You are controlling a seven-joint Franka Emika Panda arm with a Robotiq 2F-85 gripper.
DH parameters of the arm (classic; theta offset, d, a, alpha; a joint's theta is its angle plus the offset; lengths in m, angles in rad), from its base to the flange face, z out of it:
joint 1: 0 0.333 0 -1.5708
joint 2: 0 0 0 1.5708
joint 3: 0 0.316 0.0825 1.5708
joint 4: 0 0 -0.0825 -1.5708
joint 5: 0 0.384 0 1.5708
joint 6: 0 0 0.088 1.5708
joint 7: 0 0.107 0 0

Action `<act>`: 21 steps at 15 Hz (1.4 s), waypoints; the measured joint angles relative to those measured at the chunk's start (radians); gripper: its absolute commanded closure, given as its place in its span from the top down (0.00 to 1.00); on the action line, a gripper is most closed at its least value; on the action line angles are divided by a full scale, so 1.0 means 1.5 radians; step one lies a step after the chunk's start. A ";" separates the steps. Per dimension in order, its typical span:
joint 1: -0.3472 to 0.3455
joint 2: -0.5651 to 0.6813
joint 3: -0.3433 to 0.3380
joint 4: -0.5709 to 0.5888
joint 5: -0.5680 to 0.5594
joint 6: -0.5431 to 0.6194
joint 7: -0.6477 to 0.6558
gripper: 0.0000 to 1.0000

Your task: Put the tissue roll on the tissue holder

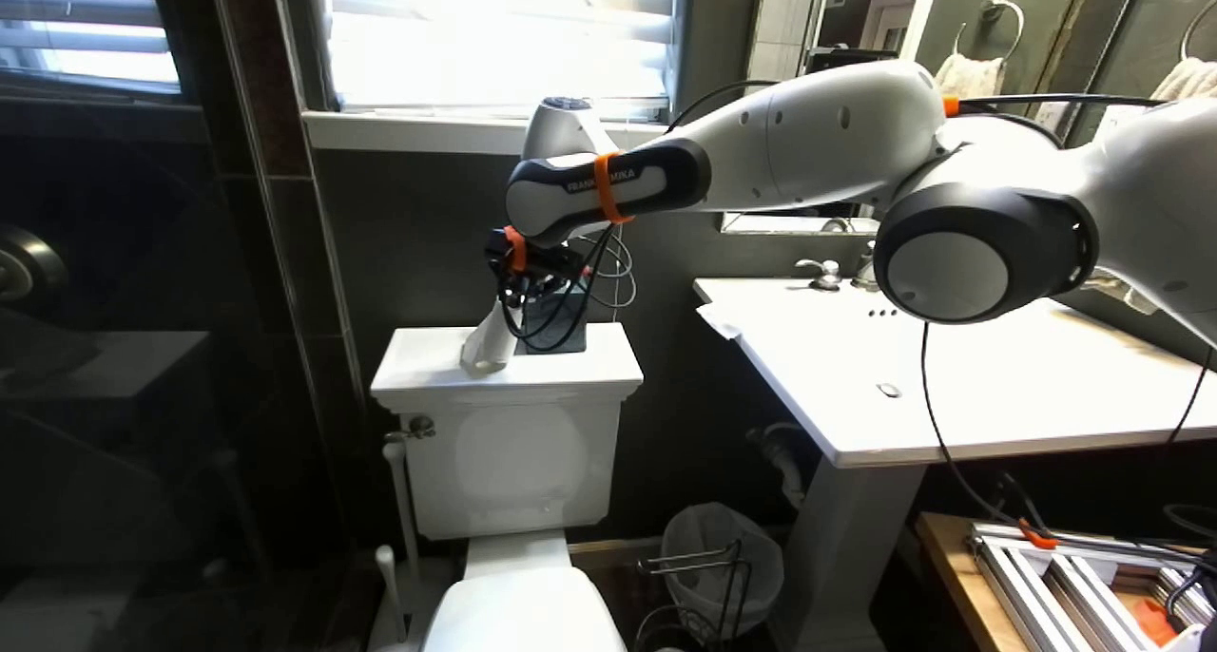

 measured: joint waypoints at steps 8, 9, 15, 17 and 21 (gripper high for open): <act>0.098 -0.184 -0.020 -0.152 -0.085 -0.193 -0.133 0.03; 0.121 -0.207 -0.024 -0.179 -0.107 -0.210 -0.137 0.03; 0.260 -0.289 -0.019 -0.301 -0.272 -0.315 -0.131 0.02; 0.283 -0.295 0.005 -0.316 -0.316 -0.362 -0.134 0.06; 0.299 -0.294 0.032 -0.323 -0.354 -0.402 -0.149 0.05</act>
